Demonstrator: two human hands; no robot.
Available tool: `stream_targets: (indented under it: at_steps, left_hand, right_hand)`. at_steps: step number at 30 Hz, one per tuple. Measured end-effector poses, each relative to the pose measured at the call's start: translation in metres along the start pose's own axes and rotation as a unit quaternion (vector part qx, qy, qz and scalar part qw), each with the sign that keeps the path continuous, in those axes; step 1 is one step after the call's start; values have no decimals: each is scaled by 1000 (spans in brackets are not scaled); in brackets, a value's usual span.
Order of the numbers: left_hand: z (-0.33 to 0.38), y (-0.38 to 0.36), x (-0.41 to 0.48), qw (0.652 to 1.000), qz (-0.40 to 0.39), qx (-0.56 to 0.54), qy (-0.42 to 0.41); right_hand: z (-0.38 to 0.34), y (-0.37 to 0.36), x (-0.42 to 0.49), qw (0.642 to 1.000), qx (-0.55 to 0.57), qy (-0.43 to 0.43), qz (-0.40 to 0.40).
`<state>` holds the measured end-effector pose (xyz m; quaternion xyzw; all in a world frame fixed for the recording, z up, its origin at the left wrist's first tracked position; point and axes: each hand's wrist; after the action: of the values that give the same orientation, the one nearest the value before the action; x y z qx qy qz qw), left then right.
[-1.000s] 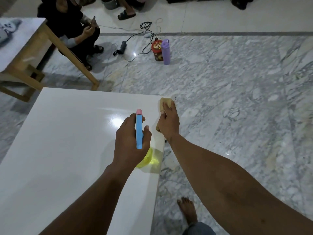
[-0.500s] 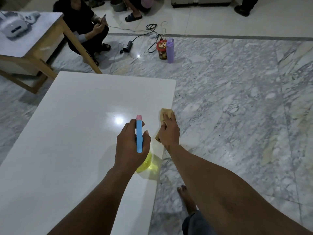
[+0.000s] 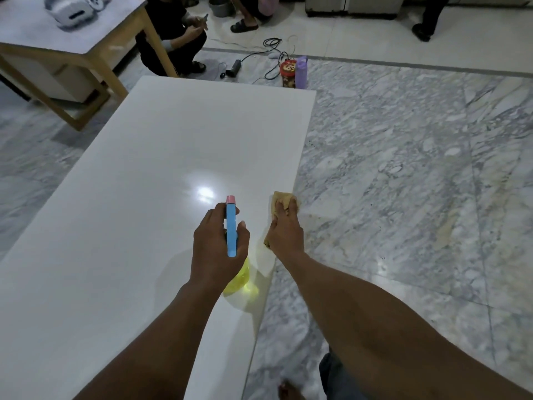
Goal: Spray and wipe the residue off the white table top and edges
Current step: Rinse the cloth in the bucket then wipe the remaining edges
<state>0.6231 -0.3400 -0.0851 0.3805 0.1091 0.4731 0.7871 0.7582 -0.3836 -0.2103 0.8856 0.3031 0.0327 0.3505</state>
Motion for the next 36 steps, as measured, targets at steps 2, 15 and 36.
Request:
stream_targets:
  at_steps: [2, 15, 36]
  left_hand:
    - [-7, 14, -28, 1000, -8, -4, 4]
    - [-37, 83, -148, 1000, -4, 17, 8]
    - [-74, 207, -361, 999, -31, -13, -2]
  right_hand:
    - [2, -3, -36, 1000, -18, 14, -4]
    - [-1, -14, -199, 987, -143, 41, -60]
    - [36, -82, -486, 994, -66, -6, -92]
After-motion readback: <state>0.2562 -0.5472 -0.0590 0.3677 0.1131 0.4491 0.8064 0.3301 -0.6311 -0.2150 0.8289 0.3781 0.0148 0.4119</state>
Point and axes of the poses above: each hand's wrist, its own x-axis towards the middle knuckle, its own y-axis out of the back of the hand, z = x × y, and after that the axes turned 5 degrees about z, right-handed
